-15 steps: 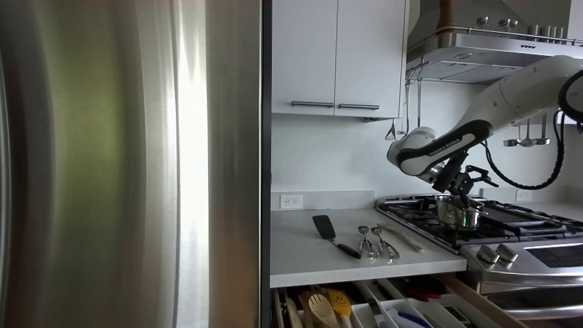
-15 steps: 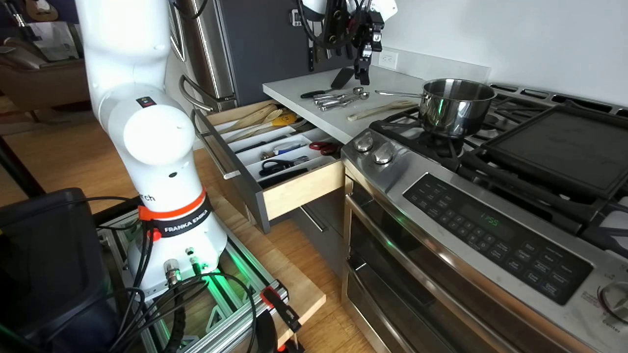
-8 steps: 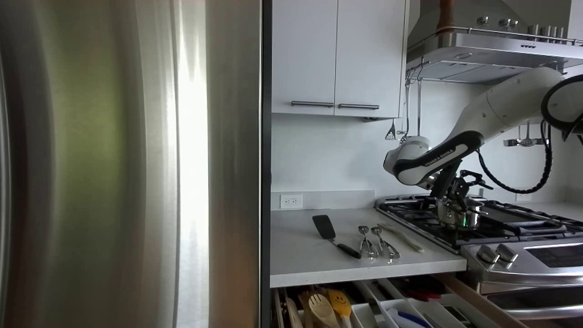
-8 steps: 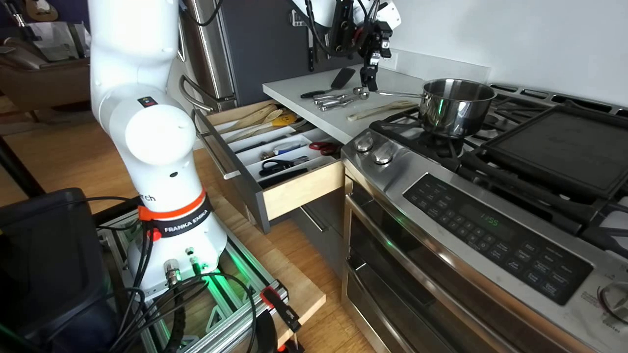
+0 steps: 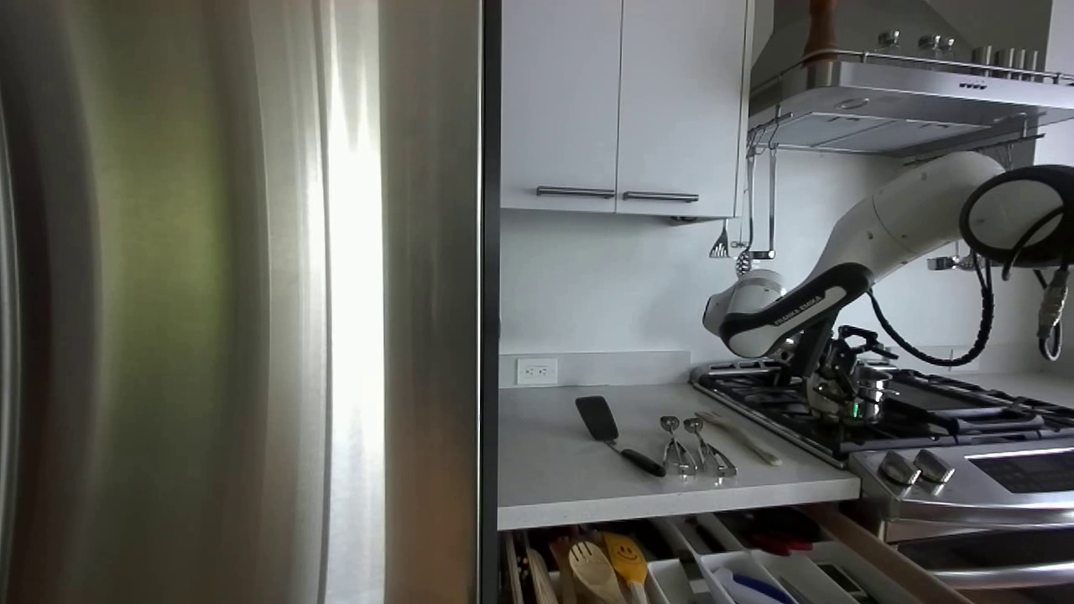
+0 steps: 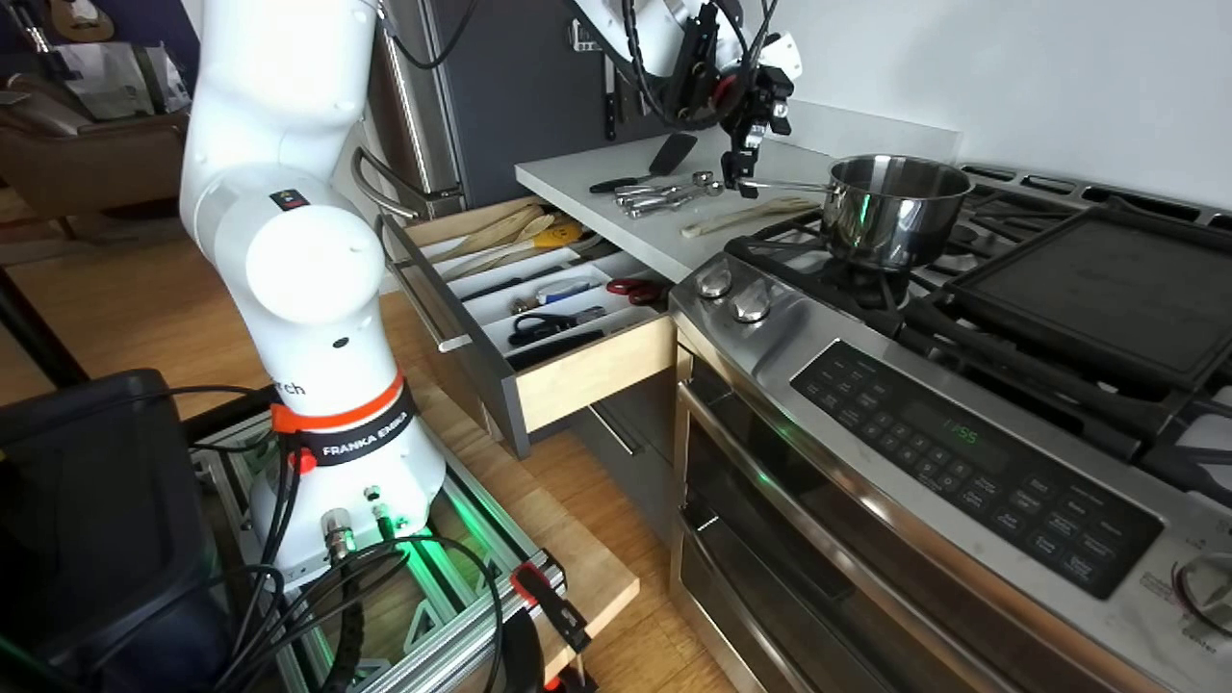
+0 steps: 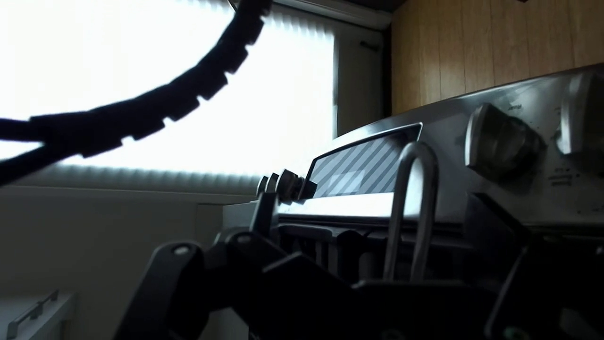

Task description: Pick up the silver pot and put it on the top left cooker on the stove hob

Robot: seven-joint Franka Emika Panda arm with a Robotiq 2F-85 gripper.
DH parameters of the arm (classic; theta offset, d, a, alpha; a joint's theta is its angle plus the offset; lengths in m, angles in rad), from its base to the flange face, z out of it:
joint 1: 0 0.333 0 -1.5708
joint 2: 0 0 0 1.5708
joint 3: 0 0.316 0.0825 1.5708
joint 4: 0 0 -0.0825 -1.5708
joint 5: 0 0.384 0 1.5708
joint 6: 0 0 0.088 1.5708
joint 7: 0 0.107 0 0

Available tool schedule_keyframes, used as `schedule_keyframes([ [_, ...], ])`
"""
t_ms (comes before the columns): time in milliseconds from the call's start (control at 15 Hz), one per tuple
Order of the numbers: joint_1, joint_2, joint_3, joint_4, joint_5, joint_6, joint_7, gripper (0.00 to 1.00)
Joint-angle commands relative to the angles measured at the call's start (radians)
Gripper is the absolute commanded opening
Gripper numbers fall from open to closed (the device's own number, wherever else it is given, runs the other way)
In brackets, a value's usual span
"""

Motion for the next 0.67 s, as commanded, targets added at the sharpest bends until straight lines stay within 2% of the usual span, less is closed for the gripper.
schedule_keyframes([
  [0, 0.007, 0.051, -0.031, 0.052, -0.032, 0.012, -0.029, 1.00],
  [267, 0.004, 0.089, -0.050, 0.094, -0.045, 0.014, -0.024, 1.00],
  [600, 0.012, 0.133, -0.070, 0.132, -0.065, 0.006, 0.015, 0.84],
])
